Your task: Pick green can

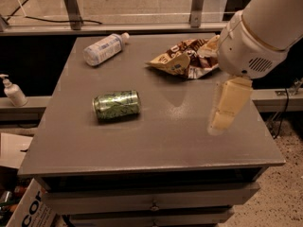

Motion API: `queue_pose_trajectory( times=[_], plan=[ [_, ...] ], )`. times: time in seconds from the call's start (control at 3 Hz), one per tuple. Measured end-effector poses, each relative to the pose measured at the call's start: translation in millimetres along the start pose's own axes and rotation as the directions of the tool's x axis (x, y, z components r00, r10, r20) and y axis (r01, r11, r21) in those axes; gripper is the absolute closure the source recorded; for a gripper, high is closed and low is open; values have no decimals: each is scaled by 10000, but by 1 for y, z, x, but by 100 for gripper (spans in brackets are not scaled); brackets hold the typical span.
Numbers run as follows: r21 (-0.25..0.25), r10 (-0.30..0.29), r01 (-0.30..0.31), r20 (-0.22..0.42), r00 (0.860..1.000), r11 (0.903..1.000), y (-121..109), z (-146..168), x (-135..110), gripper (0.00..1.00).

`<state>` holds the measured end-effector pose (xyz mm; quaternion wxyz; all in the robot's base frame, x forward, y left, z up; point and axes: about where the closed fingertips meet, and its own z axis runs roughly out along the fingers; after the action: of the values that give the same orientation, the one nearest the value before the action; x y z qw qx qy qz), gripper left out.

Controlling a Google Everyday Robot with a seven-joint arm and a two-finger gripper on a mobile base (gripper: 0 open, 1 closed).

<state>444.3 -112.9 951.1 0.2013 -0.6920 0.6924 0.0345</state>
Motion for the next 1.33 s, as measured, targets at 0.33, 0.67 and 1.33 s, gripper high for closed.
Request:
queue_pose_trajectory(
  times=[0.33, 0.67, 1.33],
  plan=[
    [-207, -579, 591, 571, 9967, 9980, -5, 22, -38, 0],
    [-206, -580, 592, 571, 9967, 9980, -5, 22, -38, 0],
    [-16, -1295, 1301, 843, 9880, 9915, -30, 44, -61, 0]
  ],
)
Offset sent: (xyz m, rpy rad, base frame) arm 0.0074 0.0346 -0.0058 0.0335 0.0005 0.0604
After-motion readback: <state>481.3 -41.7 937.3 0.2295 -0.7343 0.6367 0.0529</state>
